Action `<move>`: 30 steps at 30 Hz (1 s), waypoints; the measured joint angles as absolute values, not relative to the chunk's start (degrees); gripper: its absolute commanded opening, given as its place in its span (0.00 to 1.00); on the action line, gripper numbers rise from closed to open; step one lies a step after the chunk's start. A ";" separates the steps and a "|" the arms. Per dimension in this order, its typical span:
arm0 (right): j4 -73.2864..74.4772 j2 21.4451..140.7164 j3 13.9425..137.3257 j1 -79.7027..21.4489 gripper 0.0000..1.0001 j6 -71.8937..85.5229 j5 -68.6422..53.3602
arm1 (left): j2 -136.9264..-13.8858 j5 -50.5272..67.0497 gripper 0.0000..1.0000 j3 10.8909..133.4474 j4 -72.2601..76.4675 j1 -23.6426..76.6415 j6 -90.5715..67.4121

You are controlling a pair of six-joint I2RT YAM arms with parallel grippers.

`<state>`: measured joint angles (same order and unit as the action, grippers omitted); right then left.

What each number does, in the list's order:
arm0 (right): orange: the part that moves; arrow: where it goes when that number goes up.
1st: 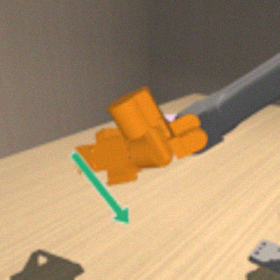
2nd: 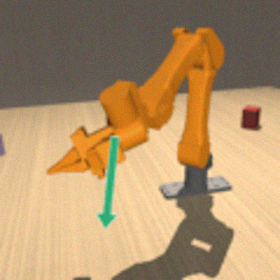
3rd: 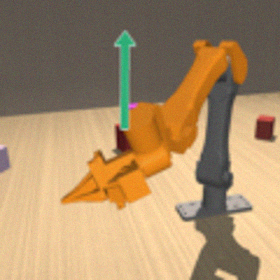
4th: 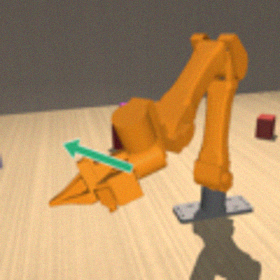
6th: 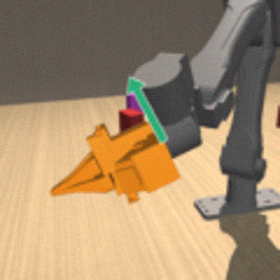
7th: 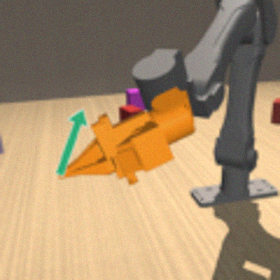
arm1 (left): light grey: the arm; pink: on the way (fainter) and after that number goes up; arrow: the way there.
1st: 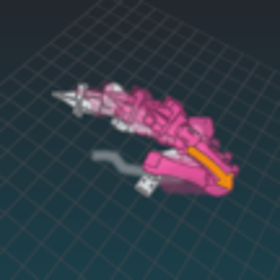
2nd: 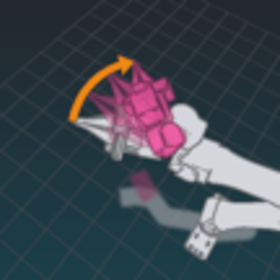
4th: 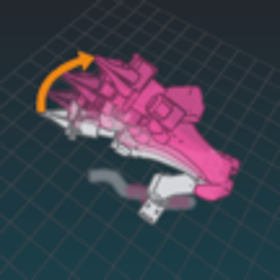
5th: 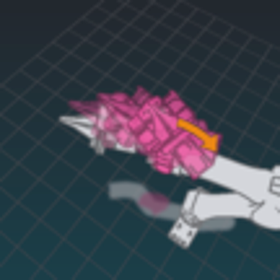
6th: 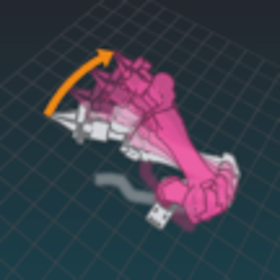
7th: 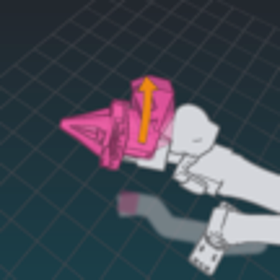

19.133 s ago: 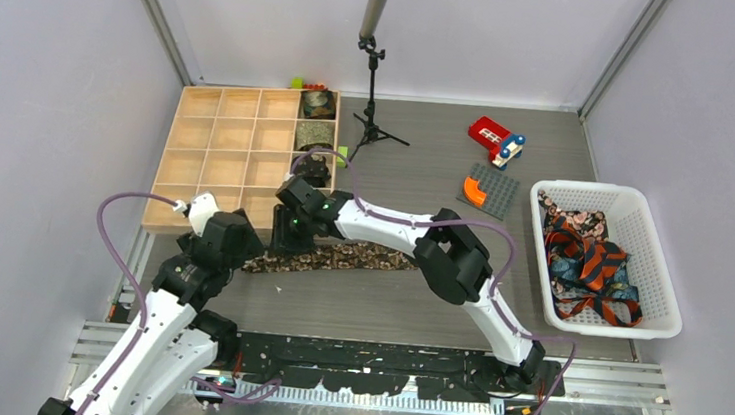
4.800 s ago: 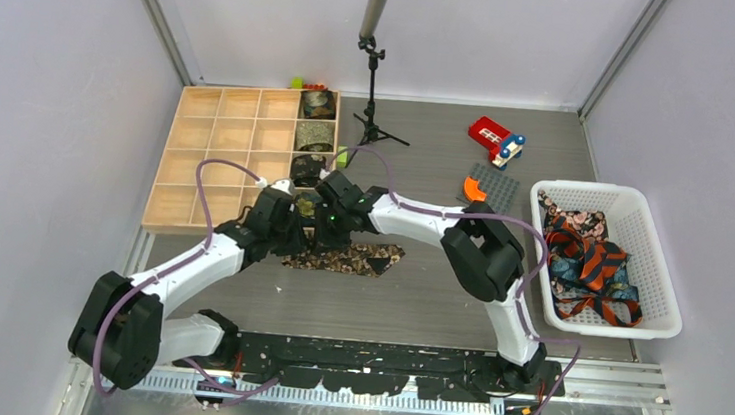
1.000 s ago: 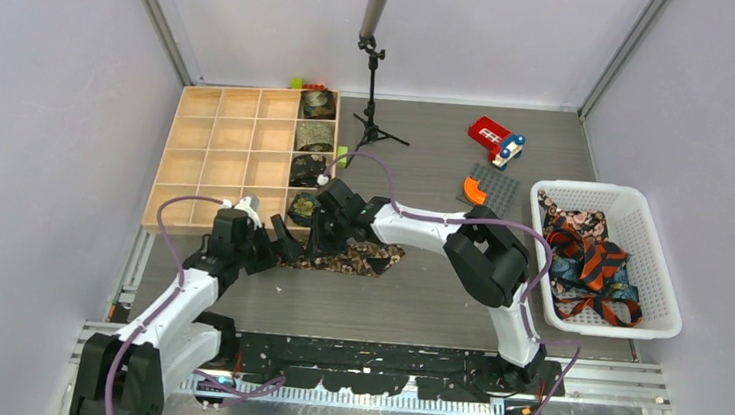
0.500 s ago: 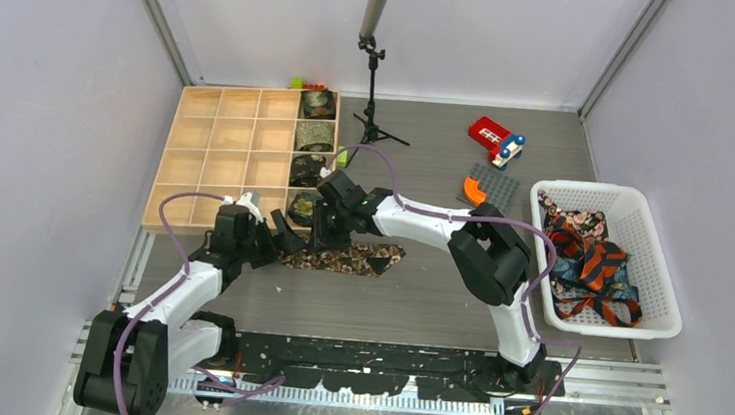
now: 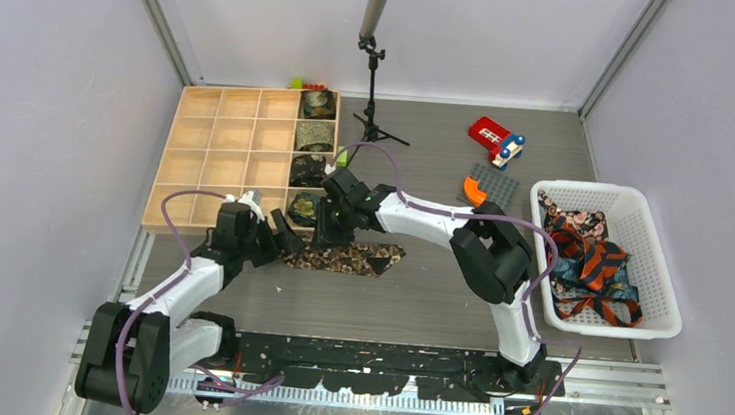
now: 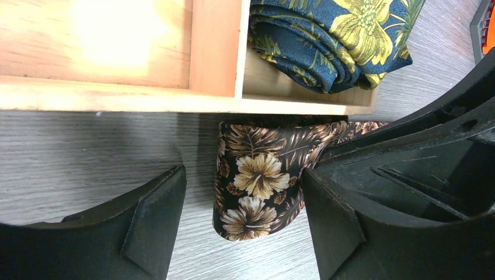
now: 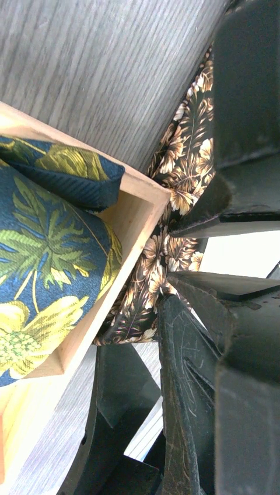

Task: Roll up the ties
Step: Roll the tie at the center of the board.

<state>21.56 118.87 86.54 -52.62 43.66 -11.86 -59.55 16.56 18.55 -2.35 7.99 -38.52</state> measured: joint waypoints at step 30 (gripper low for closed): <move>16.71 118.61 81.52 -50.83 0.28 44.91 -13.04 | -71.02 23.33 0.47 19.86 8.99 7.81 -41.54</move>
<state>16.71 118.61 81.52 -50.83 44.91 -13.04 -71.02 23.33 19.86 8.99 7.81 -41.54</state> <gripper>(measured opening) 0.288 0.530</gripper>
